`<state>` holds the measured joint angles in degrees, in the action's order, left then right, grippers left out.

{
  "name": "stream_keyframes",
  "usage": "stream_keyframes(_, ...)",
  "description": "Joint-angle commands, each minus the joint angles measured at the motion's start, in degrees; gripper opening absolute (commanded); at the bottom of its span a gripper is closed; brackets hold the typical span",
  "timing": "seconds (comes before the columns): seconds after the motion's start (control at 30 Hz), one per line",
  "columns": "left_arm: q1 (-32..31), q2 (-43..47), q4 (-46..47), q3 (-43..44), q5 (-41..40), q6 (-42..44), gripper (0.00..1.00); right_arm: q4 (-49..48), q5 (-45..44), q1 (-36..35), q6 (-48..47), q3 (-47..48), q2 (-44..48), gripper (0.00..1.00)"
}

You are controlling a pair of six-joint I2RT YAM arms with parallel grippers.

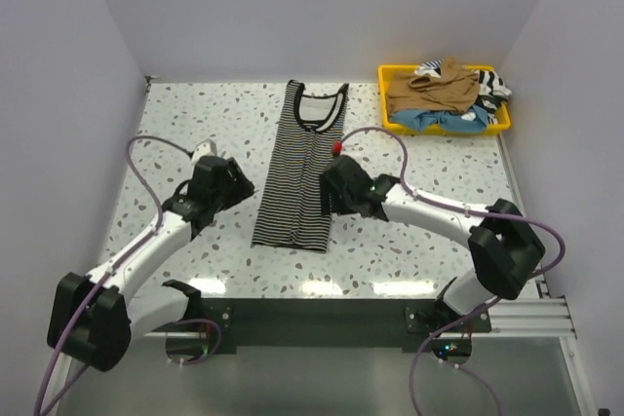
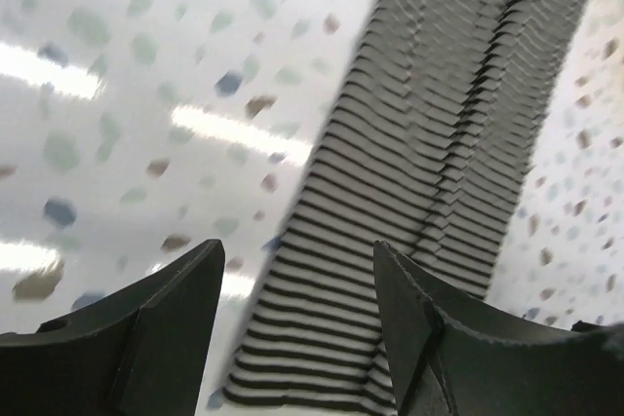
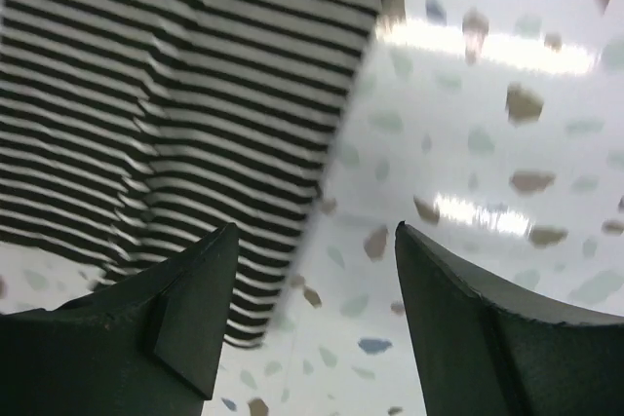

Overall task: Fold and stack the tank tops
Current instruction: Fold the tank top

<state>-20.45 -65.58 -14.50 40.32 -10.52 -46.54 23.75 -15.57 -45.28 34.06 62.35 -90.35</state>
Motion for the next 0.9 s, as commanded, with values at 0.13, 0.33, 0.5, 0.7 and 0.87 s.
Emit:
stream_keyframes(0.13, -1.00, 10.03, -1.06, -14.80, 4.54, -0.39, 0.68, -9.24, -0.16, -6.04, 15.58, -15.58, 5.53, 0.69)
stream_keyframes(0.33, -1.26, 12.14, 3.07, -21.14, 9.55, -0.39, 0.66, -12.06, -1.47, -10.26, 22.00, -19.89, 6.05, 0.67)
stream_keyframes(0.5, -1.88, 11.79, 5.01, -23.26, 11.48, -0.39, 0.63, -12.32, -6.04, -13.08, 28.42, -24.81, 11.23, 0.66)
stream_keyframes(0.7, -3.37, 10.04, 5.54, -23.70, 11.05, -0.92, 0.59, -11.71, -7.54, -14.05, 30.10, -26.40, 16.17, 0.66)
stream_keyframes(0.87, -5.82, 7.23, 4.66, -23.53, 8.79, -1.62, 0.56, -13.02, -6.84, -15.19, 29.57, -22.89, 11.08, 0.66)
